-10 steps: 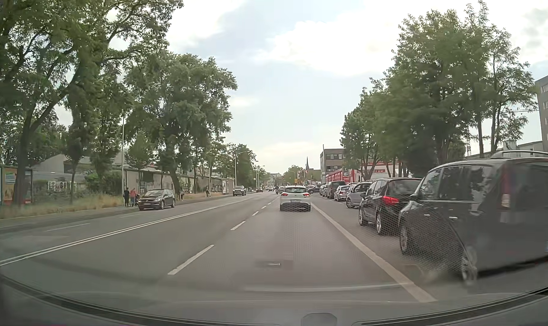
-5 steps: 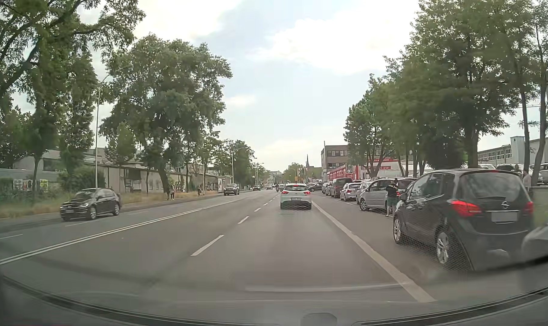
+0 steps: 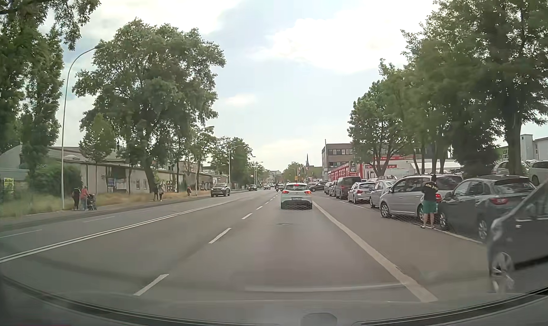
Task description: Follow the waypoints while adhering to traffic rules and regulations
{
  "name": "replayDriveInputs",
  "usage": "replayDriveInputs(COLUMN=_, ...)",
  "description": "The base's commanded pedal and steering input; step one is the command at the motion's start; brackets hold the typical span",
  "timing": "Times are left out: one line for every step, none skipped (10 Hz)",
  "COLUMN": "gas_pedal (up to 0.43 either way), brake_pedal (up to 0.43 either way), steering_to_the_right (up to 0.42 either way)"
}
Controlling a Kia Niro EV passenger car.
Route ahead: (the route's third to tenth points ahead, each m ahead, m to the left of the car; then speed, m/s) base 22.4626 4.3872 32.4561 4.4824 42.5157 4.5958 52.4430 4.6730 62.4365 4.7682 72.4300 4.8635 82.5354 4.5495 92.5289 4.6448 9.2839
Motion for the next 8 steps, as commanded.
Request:
replayDriveInputs(gas_pedal=0.0, brake_pedal=0.018, steering_to_the_right=0.0)
replayDriveInputs(gas_pedal=0.0, brake_pedal=0.018, steering_to_the_right=0.001)
replayDriveInputs(gas_pedal=0.0, brake_pedal=0.018, steering_to_the_right=0.0)
replayDriveInputs(gas_pedal=0.0, brake_pedal=0.018, steering_to_the_right=0.001)
replayDriveInputs(gas_pedal=0.0, brake_pedal=0.018, steering_to_the_right=0.0)
replayDriveInputs(gas_pedal=0.0, brake_pedal=0.018, steering_to_the_right=0.0)
replayDriveInputs(gas_pedal=0.0, brake_pedal=0.018, steering_to_the_right=0.001)
replayDriveInputs(gas_pedal=0.0, brake_pedal=0.037, steering_to_the_right=0.0)
